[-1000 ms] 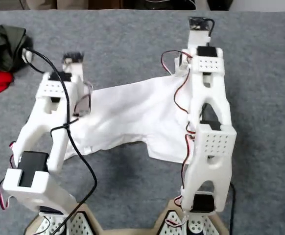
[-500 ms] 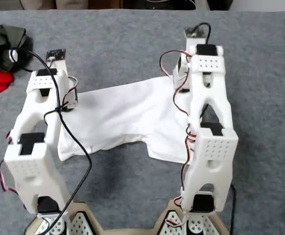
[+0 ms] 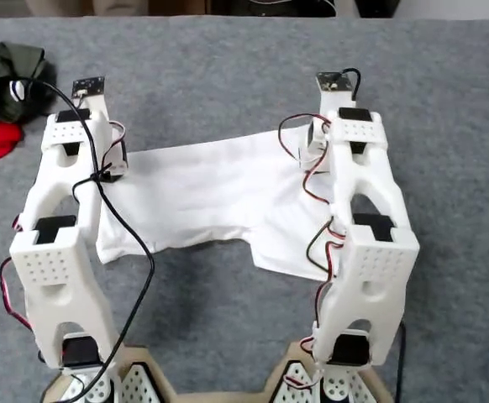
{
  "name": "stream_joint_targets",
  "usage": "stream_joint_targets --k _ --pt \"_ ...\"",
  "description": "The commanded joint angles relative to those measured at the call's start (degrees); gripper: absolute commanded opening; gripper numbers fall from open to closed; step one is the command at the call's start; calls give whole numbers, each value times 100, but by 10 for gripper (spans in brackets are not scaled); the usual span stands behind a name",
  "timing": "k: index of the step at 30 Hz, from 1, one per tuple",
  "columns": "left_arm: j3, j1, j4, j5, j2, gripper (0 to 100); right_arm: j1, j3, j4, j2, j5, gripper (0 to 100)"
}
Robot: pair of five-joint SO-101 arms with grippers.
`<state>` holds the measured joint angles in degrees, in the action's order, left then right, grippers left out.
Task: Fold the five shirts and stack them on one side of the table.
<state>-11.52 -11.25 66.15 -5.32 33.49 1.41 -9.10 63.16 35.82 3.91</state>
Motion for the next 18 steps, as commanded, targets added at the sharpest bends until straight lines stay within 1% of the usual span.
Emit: stream_joint_targets --k 1,4,6,8,9,14,18 --pt "-352 -281 141 -158 -13 20 277 -22 -176 -189 -62 5" --pt "-589 -246 369 -281 -40 20 224 -110 -35 -303 -70 5" --pt "-818 -229 703 -369 -57 20 154 -136 158 -479 -316 5" --pt "-1081 -193 1143 -774 -57 20 40 -154 387 -725 -747 5" --pt "-1196 -185 1275 -853 -57 20 -13 -154 475 -875 -932 5" --pt "-1459 -53 1881 -844 -180 20 -189 -110 800 -1921 -1767 5" --pt "-1002 141 2031 -976 -884 20 -286 -110 1363 -2774 -2778 5"
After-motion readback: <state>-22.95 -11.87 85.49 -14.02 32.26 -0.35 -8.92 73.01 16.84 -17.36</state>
